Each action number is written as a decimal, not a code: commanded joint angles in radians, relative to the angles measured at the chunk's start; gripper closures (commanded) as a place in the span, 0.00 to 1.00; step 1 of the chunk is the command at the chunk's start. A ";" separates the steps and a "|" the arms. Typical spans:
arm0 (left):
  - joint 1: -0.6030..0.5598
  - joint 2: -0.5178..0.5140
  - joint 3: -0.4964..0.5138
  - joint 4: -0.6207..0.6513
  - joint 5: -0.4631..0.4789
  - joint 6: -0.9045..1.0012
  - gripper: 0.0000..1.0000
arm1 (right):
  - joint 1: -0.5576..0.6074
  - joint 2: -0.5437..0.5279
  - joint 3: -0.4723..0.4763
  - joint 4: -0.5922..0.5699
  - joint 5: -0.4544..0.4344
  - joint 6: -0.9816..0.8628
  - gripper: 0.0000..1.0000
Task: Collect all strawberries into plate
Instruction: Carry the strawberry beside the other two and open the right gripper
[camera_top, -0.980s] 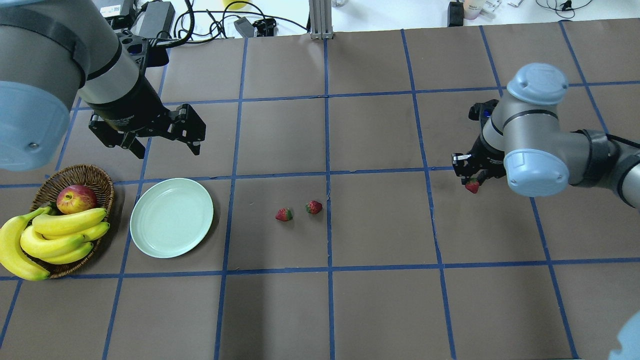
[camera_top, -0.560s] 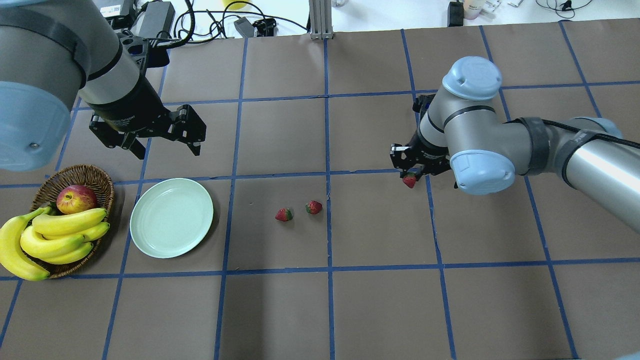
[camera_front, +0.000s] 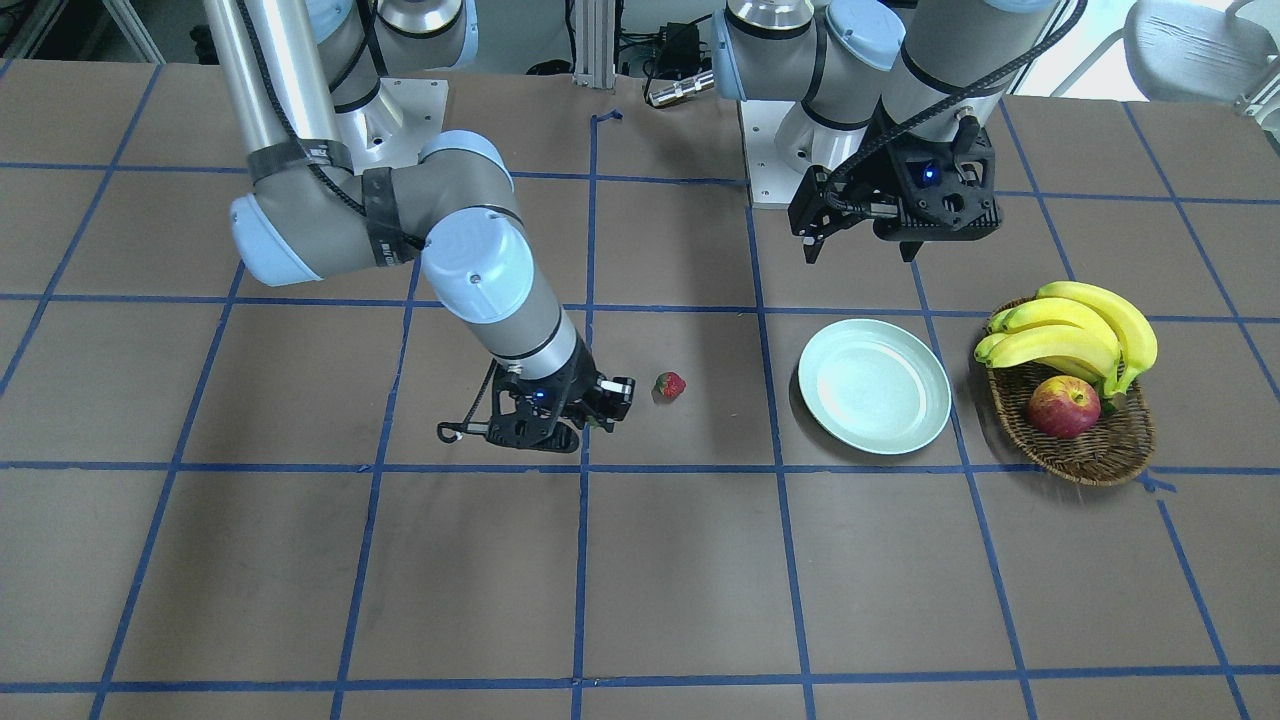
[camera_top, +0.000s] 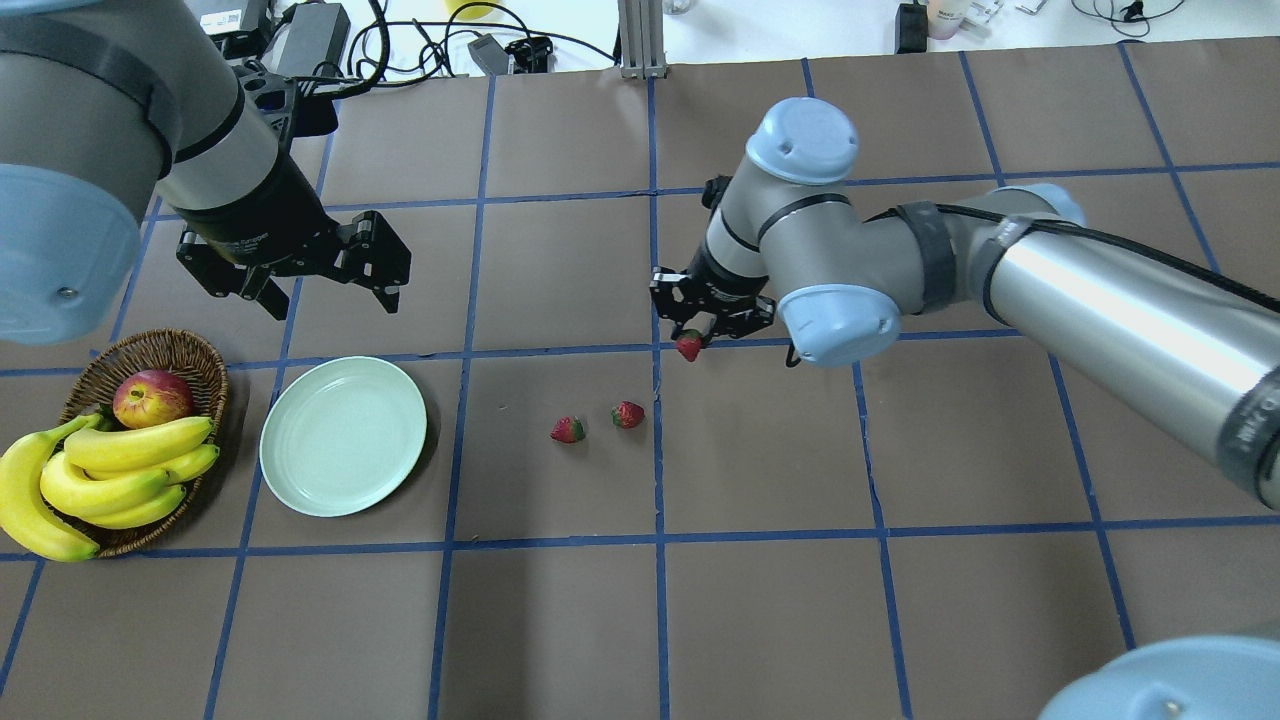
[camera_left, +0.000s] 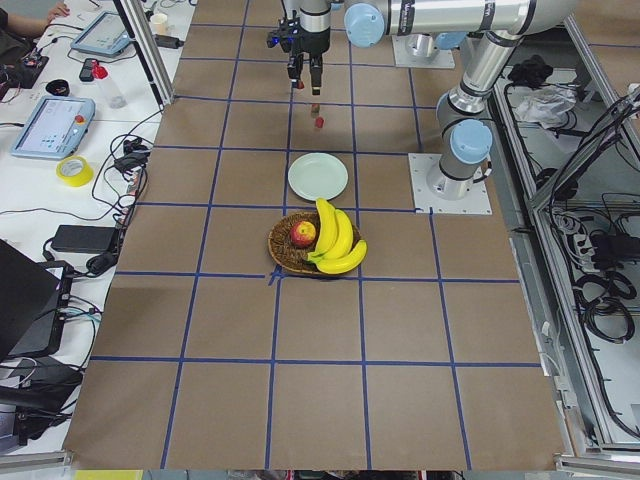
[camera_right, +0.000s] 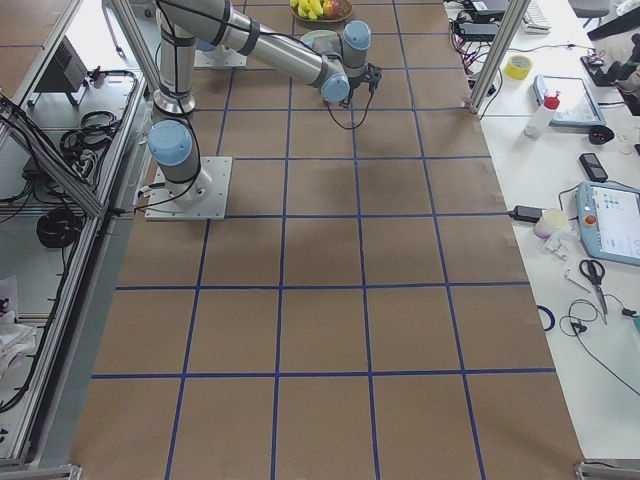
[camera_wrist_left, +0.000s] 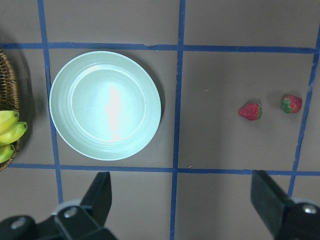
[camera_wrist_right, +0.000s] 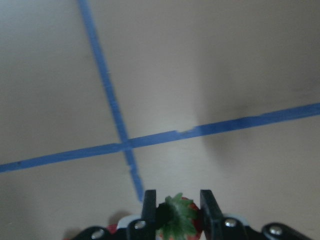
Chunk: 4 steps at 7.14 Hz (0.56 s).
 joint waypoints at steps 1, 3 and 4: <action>0.000 0.000 -0.004 0.003 -0.001 0.000 0.00 | 0.109 0.062 -0.035 -0.081 0.059 0.061 0.78; 0.000 0.000 -0.004 0.003 -0.003 0.000 0.00 | 0.157 0.112 -0.041 -0.109 0.054 0.069 0.78; 0.000 0.000 -0.004 0.003 -0.006 -0.002 0.00 | 0.160 0.126 -0.054 -0.109 0.062 0.070 0.77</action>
